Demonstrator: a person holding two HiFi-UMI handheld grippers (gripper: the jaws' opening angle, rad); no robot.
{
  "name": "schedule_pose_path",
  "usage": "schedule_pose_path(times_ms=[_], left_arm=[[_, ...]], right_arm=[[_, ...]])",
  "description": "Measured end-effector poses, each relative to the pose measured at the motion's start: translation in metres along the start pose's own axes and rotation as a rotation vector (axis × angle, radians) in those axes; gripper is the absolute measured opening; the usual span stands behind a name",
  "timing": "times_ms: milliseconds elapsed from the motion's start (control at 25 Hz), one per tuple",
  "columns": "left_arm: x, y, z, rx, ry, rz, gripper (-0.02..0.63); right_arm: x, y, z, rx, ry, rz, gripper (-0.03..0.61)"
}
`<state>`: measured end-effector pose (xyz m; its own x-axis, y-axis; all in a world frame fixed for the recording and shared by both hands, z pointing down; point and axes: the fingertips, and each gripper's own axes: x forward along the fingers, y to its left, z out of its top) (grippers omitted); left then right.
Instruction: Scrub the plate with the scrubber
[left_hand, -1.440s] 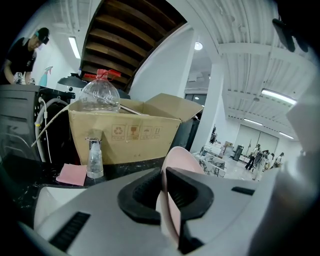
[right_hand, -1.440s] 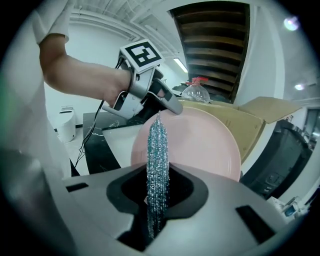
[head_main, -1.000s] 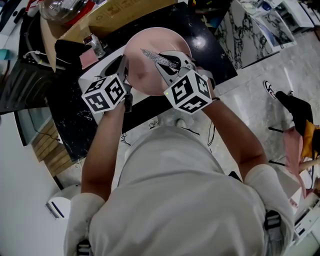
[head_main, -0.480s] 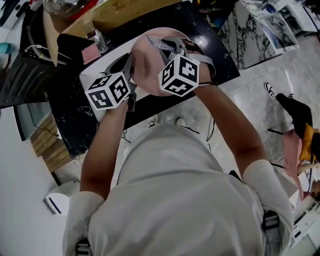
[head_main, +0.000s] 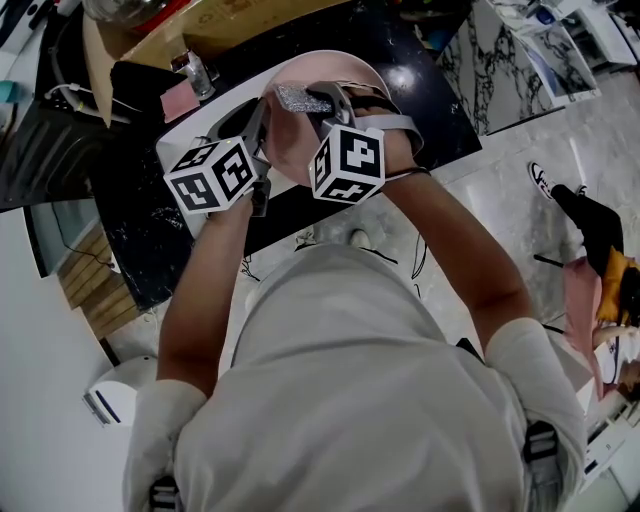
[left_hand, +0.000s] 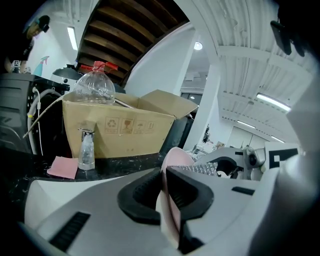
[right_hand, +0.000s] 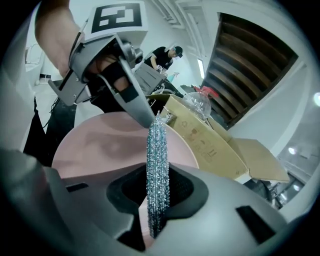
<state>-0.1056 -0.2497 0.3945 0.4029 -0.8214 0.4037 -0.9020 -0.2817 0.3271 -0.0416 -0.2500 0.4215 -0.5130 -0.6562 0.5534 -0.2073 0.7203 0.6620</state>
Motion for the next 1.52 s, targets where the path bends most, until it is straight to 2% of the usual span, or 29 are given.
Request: schedule_pose_path(times_ms=[760,1280,1520], left_arm=[[-0.007,0.024,0.015,-0.057,-0.052,0.05,0.037],[-0.024,0.039,0.027,-0.081,-0.096,0.083,0.037],[-0.031,0.04,0.02,-0.08,-0.09,0.092,0.038]], right_arm=[[-0.014,0.082,0.023,-0.216,-0.095,0.146,0.075],[-0.024,0.112,-0.012,-0.254,-0.05,0.22,0.075],[-0.026,0.105,-0.034,-0.276,-0.007,0.184,0.075]])
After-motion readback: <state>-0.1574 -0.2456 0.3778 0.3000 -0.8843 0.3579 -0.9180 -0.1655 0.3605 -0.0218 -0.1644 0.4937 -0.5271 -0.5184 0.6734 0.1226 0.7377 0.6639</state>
